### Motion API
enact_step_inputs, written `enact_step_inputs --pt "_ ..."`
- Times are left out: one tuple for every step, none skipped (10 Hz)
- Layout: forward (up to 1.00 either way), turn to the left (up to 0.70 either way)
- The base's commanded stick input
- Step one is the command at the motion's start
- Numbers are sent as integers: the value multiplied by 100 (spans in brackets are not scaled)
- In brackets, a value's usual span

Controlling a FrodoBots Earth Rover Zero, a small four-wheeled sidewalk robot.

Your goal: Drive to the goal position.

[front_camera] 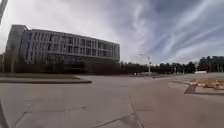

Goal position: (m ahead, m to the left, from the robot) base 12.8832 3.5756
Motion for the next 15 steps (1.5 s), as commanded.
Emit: enact_step_inputs --pt "100 0" --pt "100 0" --pt "100 0" --pt "100 0" --pt "100 0" --pt "100 0" --pt "100 0" --pt "100 0" --pt "100 0" --pt "100 0" --pt "100 0" --pt "100 0" --pt "100 0" --pt "100 0" --pt "100 0"
